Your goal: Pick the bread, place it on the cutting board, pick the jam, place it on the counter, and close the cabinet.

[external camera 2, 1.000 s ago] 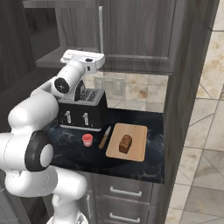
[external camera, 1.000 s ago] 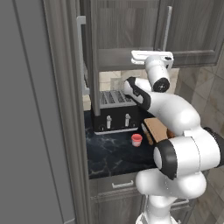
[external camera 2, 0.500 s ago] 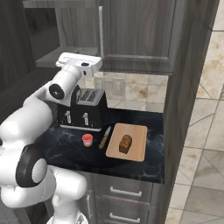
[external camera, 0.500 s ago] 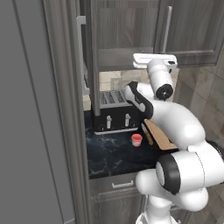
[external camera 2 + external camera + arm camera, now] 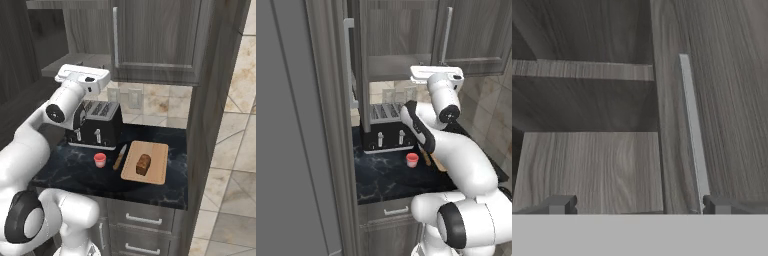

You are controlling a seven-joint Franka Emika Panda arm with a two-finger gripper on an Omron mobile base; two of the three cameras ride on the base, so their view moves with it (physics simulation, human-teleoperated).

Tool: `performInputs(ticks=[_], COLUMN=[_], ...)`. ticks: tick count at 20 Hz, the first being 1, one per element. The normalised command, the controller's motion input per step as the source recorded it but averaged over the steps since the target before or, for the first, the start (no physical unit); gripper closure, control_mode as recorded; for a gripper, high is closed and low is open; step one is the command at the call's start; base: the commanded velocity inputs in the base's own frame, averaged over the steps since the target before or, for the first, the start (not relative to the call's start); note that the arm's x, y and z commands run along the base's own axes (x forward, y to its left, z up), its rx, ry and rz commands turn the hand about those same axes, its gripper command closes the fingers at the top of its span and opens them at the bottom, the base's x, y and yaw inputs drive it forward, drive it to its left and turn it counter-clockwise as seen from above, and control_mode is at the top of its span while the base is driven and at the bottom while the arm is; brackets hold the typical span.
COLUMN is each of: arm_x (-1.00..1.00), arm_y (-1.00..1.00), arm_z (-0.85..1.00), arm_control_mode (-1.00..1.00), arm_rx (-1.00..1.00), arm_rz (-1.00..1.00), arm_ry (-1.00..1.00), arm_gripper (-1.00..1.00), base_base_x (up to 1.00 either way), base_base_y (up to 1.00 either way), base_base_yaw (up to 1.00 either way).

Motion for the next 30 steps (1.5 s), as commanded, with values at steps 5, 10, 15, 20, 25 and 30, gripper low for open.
performInputs(ticks=[5, 10, 15, 20, 25, 30], arm_x=[-0.48, -0.39, -0.37, -0.33, -0.32, -0.34], arm_y=[0.12, 0.08, 0.04, 0.02, 0.03, 0.11], arm_z=[0.06, 0.14, 0.17, 0.11, 0.08, 0.01], arm_control_mode=[-1.00, -1.00, -1.00, -1.00, -1.00, -1.00], arm_rx=[0.00, 0.00, 0.00, 0.00, 0.00, 0.00], arm_rz=[0.00, 0.00, 0.00, 0.00, 0.00, 0.00], arm_ry=[0.00, 0.00, 0.00, 0.00, 0.01, 0.01], arm_gripper=[-1.00, -1.00, -1.00, -1.00, -1.00, -1.00], base_base_x=[0.00, 0.00, 0.00, 0.00, 0.00, 0.00], base_base_y=[0.00, 0.00, 0.00, 0.00, 0.00, 0.00], base_base_yaw=[0.00, 0.00, 0.00, 0.00, 0.00, 0.00])
